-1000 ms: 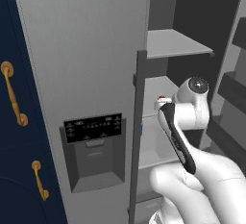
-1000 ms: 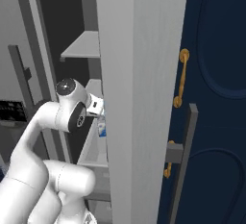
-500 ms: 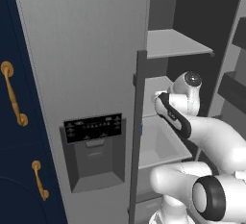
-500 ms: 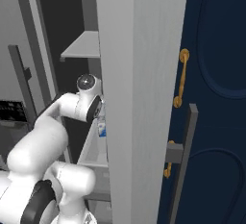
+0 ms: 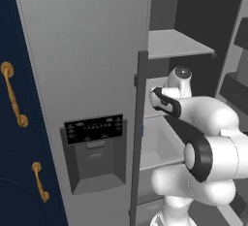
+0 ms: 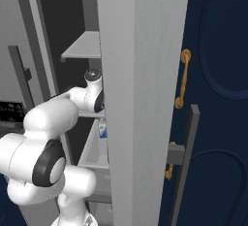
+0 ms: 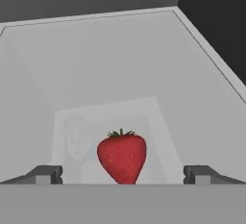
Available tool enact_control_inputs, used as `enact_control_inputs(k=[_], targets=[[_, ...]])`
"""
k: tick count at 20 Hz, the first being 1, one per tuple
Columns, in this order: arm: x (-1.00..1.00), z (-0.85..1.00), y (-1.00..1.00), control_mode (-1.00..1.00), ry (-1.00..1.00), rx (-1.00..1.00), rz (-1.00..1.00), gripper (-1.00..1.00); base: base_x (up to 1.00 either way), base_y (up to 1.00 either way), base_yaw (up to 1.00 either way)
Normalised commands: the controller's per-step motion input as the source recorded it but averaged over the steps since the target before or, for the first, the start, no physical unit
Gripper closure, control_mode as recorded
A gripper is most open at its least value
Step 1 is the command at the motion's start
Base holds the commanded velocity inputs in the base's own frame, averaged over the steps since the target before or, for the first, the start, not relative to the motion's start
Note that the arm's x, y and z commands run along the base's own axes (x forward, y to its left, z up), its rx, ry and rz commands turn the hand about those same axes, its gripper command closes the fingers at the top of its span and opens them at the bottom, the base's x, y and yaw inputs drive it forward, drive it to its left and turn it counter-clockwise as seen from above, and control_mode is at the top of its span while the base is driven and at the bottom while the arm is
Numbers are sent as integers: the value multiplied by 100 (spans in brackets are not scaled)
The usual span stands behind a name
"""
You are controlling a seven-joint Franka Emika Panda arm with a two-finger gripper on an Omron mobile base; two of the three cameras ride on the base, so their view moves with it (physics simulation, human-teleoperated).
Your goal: Take the strawberry from the fridge and place it on top of the pancake, located on the dining counter.
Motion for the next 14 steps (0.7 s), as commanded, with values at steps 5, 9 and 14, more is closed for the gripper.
enact_control_inputs(k=[5,9,14], targets=[[10,-21,-4,-100,3,0,-1,-100,0,0,0],[7,-23,0,-100,0,0,0,-100,0,0,0],[3,-16,0,-100,0,0,0,-100,0,0,0]])
